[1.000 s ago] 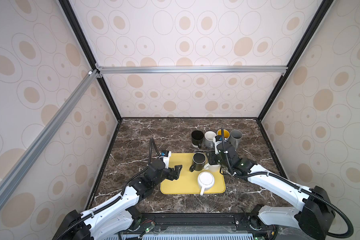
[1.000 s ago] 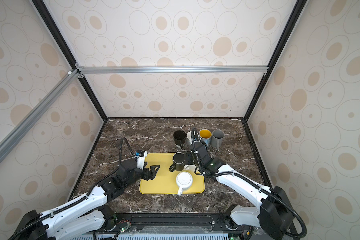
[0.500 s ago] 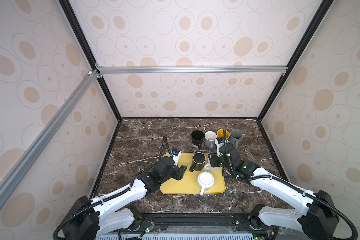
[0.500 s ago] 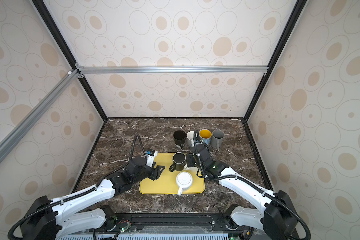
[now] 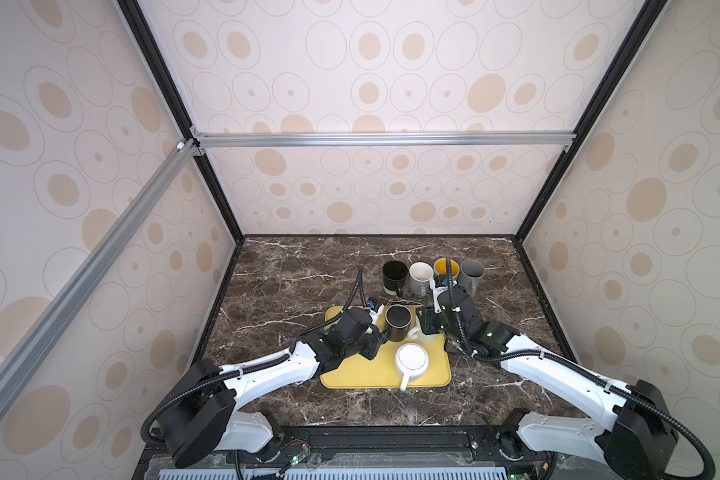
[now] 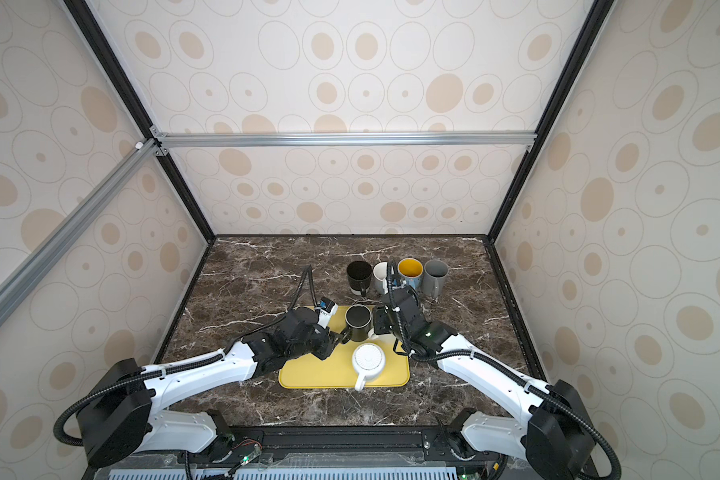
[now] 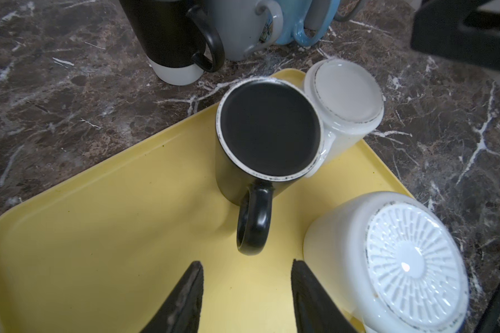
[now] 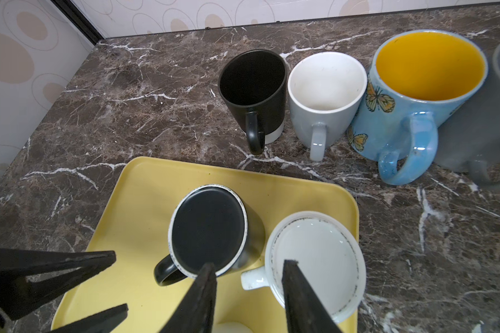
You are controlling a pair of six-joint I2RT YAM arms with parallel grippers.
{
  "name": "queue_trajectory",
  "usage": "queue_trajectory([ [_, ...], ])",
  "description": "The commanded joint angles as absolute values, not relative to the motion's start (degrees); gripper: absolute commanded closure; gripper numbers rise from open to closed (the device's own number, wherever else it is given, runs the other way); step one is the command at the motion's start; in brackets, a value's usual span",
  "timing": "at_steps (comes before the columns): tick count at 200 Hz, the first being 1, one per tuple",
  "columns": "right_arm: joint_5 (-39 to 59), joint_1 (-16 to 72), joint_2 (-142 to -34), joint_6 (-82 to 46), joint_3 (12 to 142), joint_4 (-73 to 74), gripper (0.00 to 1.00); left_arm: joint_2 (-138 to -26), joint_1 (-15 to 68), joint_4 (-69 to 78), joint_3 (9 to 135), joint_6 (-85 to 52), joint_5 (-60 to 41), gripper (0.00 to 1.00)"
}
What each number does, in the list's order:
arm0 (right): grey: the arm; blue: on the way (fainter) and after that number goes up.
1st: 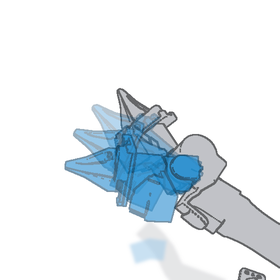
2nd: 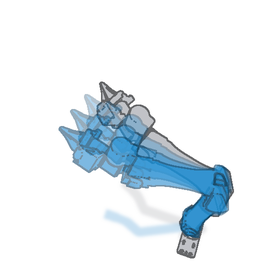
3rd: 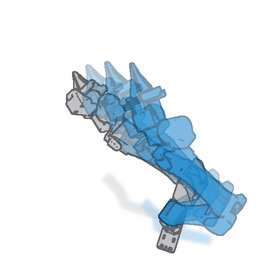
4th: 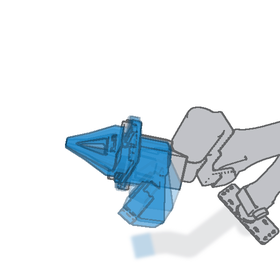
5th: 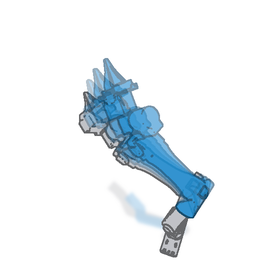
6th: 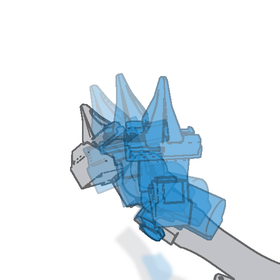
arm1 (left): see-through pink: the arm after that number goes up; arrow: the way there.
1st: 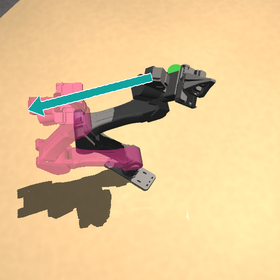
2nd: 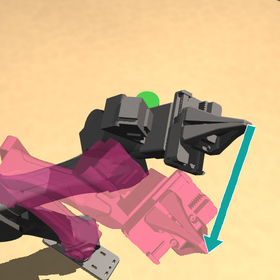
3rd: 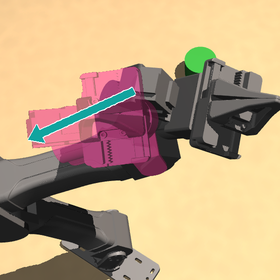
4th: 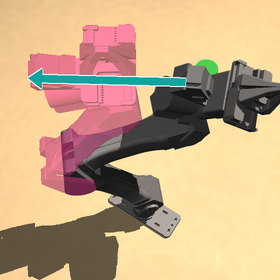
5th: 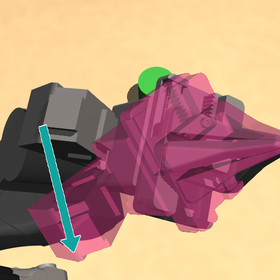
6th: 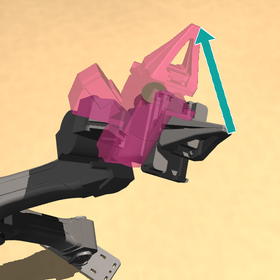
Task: Turn the mug right side up
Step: 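Lower the left gripper over the black mug on the tray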
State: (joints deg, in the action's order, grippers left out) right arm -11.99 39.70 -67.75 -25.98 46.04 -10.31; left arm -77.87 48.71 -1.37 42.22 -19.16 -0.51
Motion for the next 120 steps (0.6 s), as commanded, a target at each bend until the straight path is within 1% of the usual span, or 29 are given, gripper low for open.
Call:
queue_trajectory([
  [1,-13.0,40.1,-68.1,-25.1,45.8,-10.9,0.59,-79.8,49.2,-1.1,45.4,-16.9,-1.2,0.51],
  [36,-13.0,40.0,-68.4,-24.9,45.7,-10.8,0.59,-83.6,49.2,-1.1,47.9,-16.1,-2.4,0.53],
  [59,-12.8,40.1,-68.4,-24.8,45.8,-11.0,0.59,-85.6,49.3,-0.9,49.0,-16.1,-3.6,0.58],
  [72,-12.9,40.1,-68.3,-24.7,45.8,-10.9,0.59,-86.6,49.2,-0.9,49.5,-16.0,-3.9,0.62],
  [108,-13.1,40.1,-67.7,-24.5,45.4,-11.0,0.59,-89.9,49.2,-1.5,50.9,-15.8,-4.4,0.65],
  [120,-13.3,40.0,-67.4,-24.5,45.1,-10.9,0.59,-91.0,49.2,-1.5,51.1,-15.7,-4.7,0.69],
])
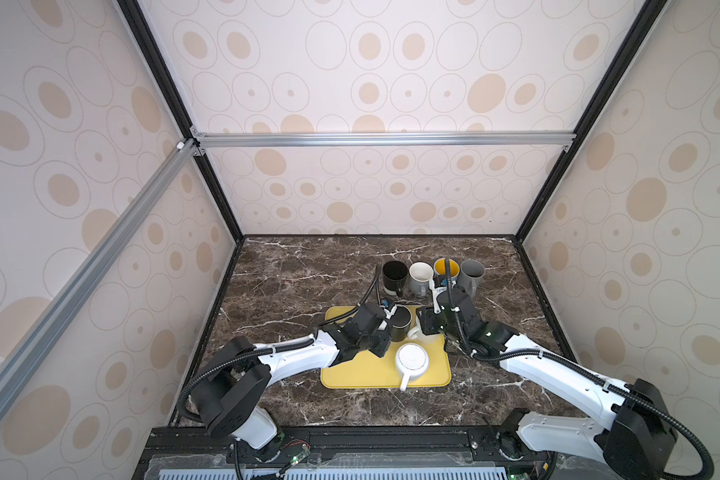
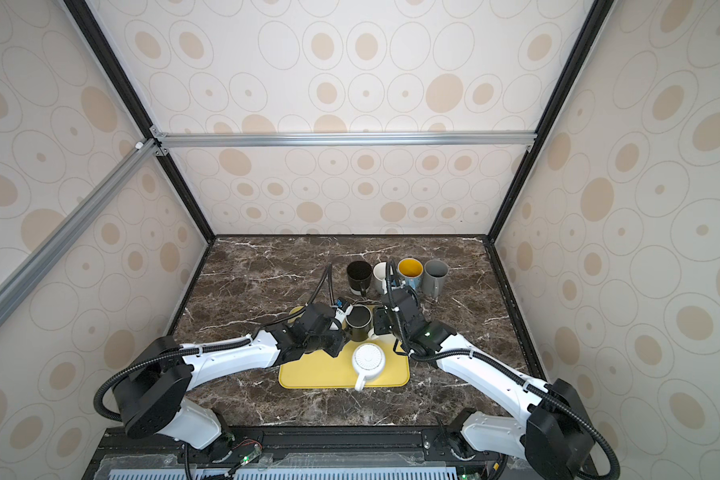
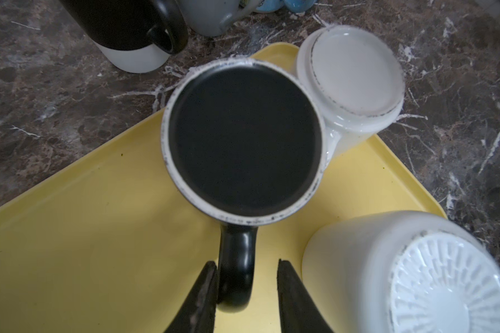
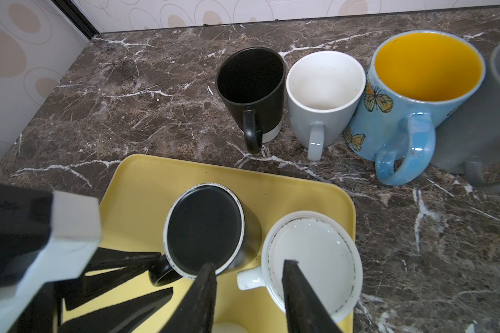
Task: Turn the mug right side up
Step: 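Lower the left gripper over the black mug on the tray, then close the left gripper on the black mug's base and lift it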
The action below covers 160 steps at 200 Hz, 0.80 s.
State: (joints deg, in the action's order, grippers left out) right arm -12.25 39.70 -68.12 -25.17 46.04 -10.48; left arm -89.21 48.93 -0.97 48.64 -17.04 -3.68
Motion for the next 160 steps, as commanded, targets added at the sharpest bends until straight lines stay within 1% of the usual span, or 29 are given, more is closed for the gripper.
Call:
queue_trajectory([
  [1,-13.2,40.0,-67.3,-24.5,45.2,-10.9,0.59,-91.0,49.2,-1.6,51.1,-15.8,-4.7,0.7],
  [17,-13.5,40.0,-66.9,-24.5,44.9,-10.9,0.59,-92.1,49.2,-1.4,51.6,-15.9,-4.7,0.74],
  [55,-14.1,40.0,-66.0,-24.3,44.2,-10.6,0.59,-92.7,49.2,-1.4,52.2,-16.0,-4.0,0.74],
  [67,-14.1,40.0,-66.0,-24.4,44.0,-10.5,0.59,-92.8,49.2,-1.5,52.3,-16.0,-3.6,0.68],
  [79,-14.1,40.1,-66.0,-24.3,43.9,-10.5,0.59,-93.0,49.2,-1.7,52.7,-15.8,-3.4,0.58],
  [93,-14.2,40.0,-66.2,-24.3,43.9,-10.5,0.59,-93.8,49.3,-3.0,53.7,-15.8,-2.4,0.54],
  [117,-14.4,40.1,-66.4,-24.2,43.9,-10.4,0.59,-95.2,49.2,-4.1,54.7,-15.7,-1.9,0.55],
  [160,-14.5,40.0,-66.5,-24.4,43.8,-10.2,0.59,-95.4,49.2,-4.2,55.0,-15.6,-0.7,0.62],
])
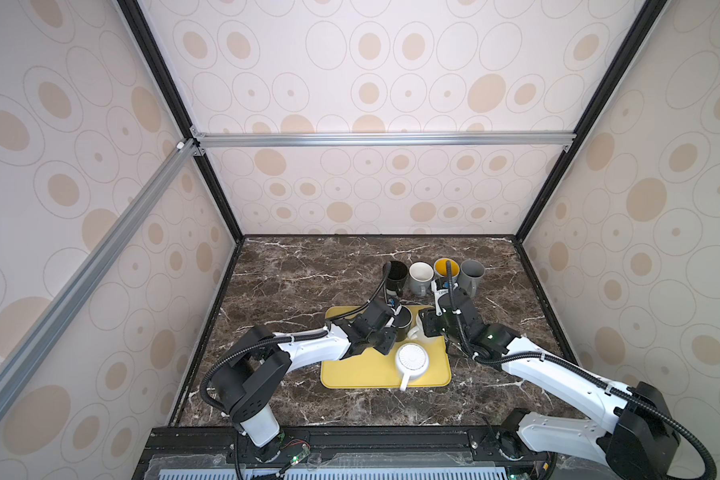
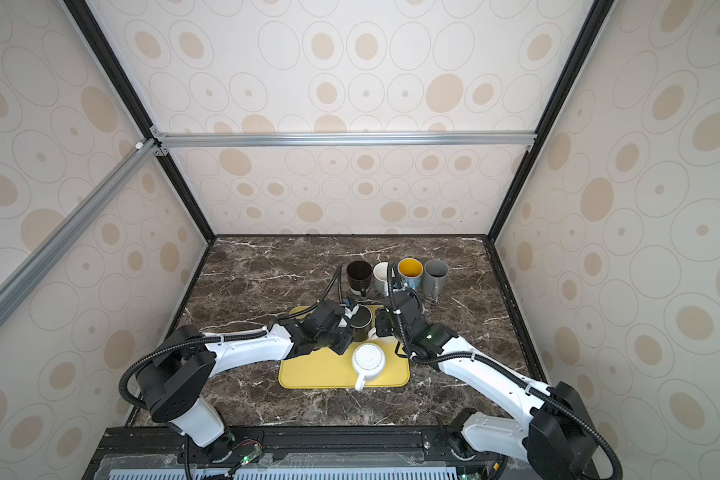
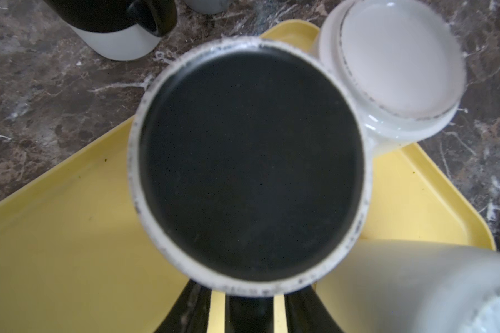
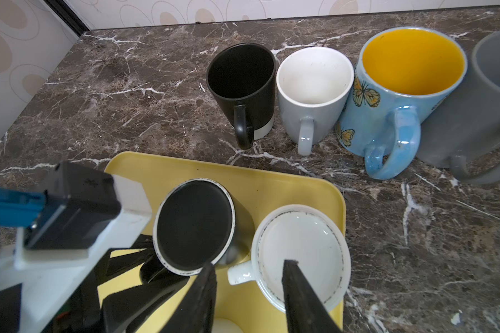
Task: Turn the mug right side up
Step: 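Close the left gripper on the black mug's base and lift it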
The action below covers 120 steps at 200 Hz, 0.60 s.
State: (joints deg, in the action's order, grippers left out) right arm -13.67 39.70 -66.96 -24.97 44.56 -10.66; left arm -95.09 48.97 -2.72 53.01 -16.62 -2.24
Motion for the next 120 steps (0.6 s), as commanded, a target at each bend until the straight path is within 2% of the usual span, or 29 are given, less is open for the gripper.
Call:
queue_trajectory([
  [1,-14.5,40.0,-66.5,-24.3,43.9,-10.2,0.59,-95.4,49.2,-4.2,55.0,-15.7,-0.7,0.62],
  [120,-14.6,40.0,-65.5,-24.9,43.1,-10.9,0.59,-95.4,49.2,-4.2,55.3,-15.0,-1.0,0.78],
])
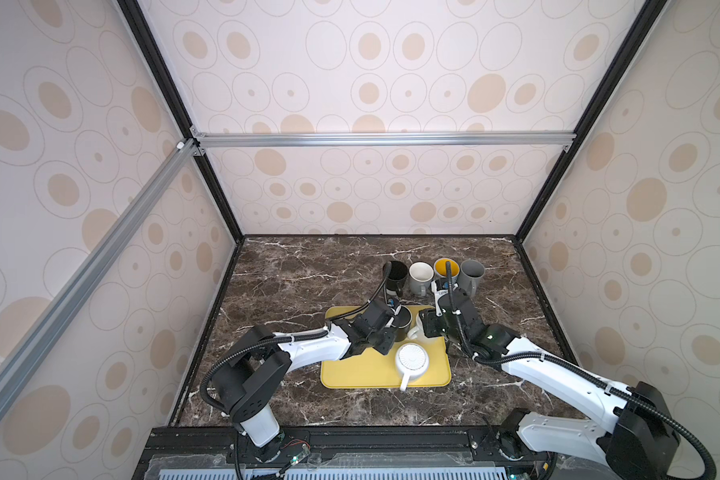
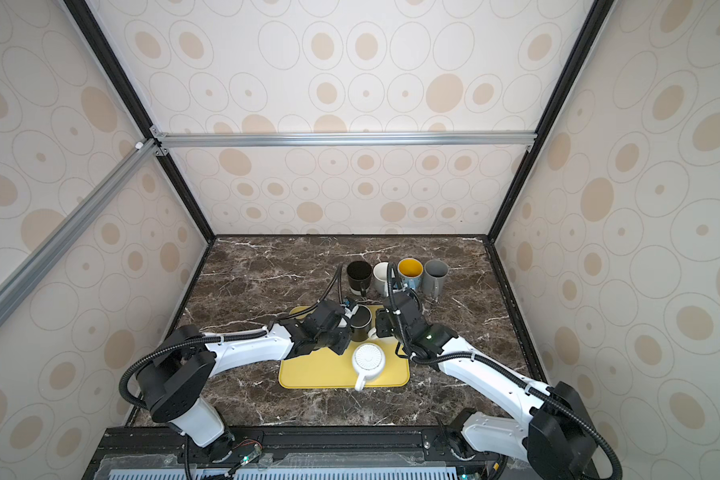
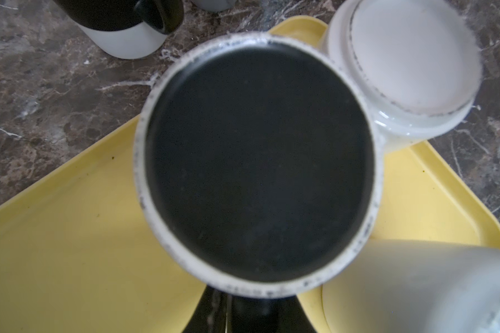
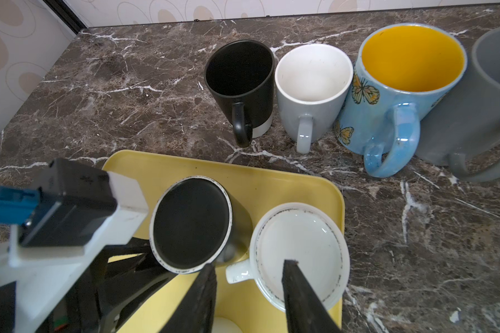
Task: Turn the mug right side up
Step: 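Close the left gripper on the black mug's base and lift it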
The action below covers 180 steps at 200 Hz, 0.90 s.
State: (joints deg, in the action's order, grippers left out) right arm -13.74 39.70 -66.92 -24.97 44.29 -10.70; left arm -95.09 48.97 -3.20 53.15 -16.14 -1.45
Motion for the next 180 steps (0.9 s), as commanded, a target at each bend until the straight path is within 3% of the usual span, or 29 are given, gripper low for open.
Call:
queue_trajectory([
  [1,-14.6,40.0,-65.5,-24.9,43.1,-10.9,0.59,-95.4,49.3,-4.2,55.3,-15.0,-1.0,0.78],
  [50,-14.4,40.0,-65.0,-25.2,42.7,-11.1,0.59,-94.6,49.2,-4.5,55.3,-14.9,0.5,0.87],
  [70,-14.4,40.0,-64.8,-25.2,42.7,-11.1,0.59,-93.8,49.2,-5.1,55.2,-14.6,2.5,1.0],
  [180,-10.7,40.1,-67.4,-23.2,47.0,-11.2,0.59,-84.7,49.2,-9.7,55.5,-11.1,13.2,1.0],
])
